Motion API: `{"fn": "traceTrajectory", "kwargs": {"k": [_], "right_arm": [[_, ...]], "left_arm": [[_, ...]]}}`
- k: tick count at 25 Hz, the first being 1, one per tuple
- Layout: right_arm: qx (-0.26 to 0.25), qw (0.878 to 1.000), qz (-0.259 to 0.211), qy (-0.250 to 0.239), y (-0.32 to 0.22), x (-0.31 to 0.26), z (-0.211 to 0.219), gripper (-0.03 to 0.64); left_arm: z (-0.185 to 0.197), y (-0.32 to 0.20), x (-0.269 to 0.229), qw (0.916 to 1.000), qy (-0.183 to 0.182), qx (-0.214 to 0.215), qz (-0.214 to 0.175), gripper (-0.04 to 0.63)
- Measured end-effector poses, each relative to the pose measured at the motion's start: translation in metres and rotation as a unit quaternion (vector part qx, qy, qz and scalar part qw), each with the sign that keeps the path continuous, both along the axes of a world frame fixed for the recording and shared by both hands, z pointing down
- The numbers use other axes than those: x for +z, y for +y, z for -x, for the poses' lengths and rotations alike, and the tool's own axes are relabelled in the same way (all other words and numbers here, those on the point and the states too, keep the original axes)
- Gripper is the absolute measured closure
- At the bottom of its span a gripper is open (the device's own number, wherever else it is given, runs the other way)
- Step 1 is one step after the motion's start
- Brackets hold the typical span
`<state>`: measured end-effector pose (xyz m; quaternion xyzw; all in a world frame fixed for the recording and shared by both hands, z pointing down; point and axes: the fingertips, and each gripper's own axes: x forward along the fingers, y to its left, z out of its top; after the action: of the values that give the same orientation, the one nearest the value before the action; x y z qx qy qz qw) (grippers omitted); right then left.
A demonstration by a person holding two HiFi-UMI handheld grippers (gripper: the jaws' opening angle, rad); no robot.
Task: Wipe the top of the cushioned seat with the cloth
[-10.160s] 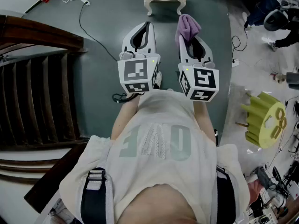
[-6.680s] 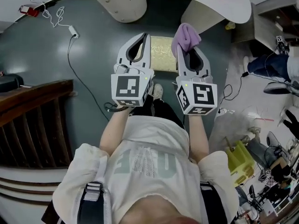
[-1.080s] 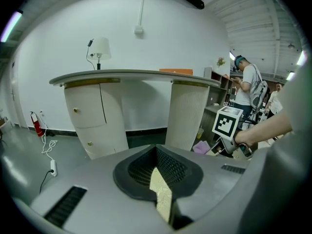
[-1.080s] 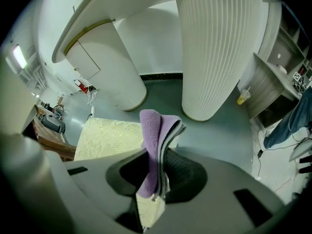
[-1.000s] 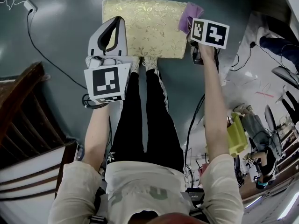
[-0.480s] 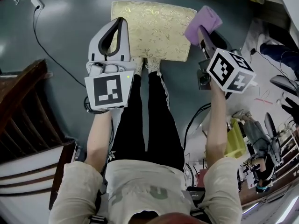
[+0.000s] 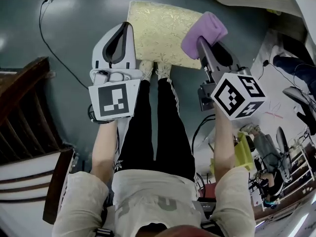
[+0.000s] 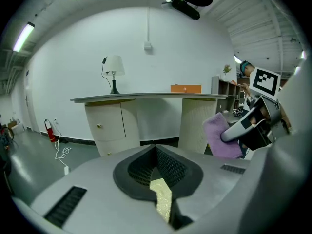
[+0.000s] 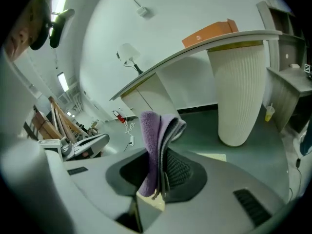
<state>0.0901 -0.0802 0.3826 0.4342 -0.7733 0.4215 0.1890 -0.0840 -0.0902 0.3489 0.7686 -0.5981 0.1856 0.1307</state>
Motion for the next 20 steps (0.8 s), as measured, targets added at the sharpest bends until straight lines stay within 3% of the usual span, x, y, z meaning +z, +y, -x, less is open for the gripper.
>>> {"fn": "traceTrajectory", "kwargs": {"k": [5, 11, 16, 20], "right_arm": [[-0.06, 0.998, -0.009, -0.033, 0.006, 0.019, 0.08, 0.526], [-0.126, 0.991, 0.028, -0.042, 0.025, 0.074, 0.171, 0.526], [-0.168, 0.983, 0.066, -0.012, 0.032, 0.128, 0.206, 0.526], [-0.151, 0.982, 0.115, 0.005, 0.037, 0.168, 0.215, 0.526]], "left_arm": [[0.023, 0.011, 0.005, 0.9998, 0.001, -0.02, 0.008, 0.589], [0.055, 0.036, 0.018, 0.9986, 0.009, -0.05, 0.015, 0.589], [0.077, 0.052, 0.031, 0.9966, 0.004, -0.078, 0.026, 0.589], [0.098, 0.066, 0.034, 0.9947, 0.002, -0.096, 0.036, 0.589]]}}
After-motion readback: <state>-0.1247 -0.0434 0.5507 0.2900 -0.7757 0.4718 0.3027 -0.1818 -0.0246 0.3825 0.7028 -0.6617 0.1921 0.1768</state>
